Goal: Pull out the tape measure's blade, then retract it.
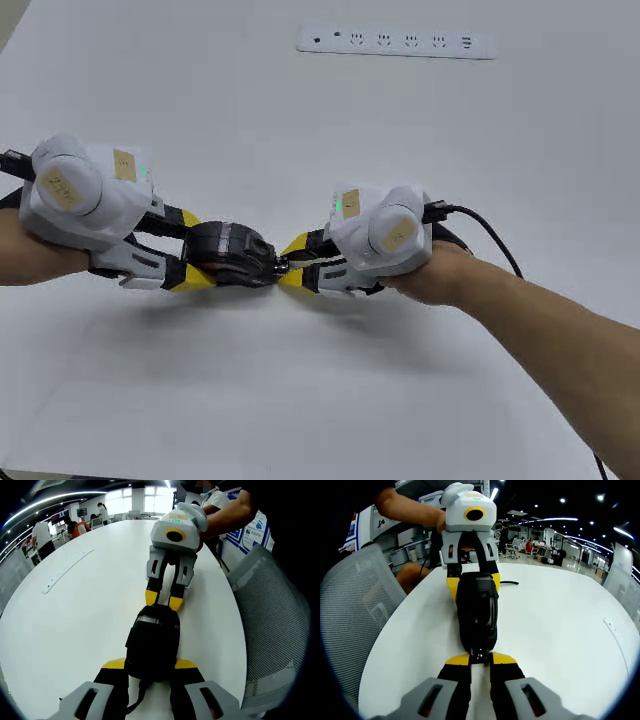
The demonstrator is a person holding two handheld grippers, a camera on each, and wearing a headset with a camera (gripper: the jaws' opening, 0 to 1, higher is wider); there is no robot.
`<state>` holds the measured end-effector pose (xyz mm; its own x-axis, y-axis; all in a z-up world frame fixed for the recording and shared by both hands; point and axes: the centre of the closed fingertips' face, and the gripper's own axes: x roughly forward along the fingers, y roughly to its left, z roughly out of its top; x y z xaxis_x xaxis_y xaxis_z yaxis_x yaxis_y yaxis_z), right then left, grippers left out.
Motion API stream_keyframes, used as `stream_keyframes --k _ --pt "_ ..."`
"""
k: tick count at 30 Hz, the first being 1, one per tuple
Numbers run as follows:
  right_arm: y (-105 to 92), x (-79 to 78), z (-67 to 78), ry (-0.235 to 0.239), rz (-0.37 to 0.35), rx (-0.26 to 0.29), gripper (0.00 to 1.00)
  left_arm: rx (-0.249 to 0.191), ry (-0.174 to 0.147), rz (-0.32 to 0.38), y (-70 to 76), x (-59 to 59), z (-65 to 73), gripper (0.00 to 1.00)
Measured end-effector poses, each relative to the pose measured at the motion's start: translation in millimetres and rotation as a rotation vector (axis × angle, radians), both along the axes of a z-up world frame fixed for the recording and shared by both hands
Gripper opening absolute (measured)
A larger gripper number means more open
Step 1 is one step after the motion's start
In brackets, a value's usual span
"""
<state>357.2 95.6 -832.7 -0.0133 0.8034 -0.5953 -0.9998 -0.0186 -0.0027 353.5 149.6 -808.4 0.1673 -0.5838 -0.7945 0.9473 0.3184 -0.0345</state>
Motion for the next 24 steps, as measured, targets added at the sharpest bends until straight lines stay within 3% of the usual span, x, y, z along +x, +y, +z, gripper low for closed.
stream_keyframes --k 24 --pt "-1.4 0.0 3.5 -0.018 0.022 -0.015 0.11 -0.004 0.004 -0.006 1.0 -0.7 0.5 0.28"
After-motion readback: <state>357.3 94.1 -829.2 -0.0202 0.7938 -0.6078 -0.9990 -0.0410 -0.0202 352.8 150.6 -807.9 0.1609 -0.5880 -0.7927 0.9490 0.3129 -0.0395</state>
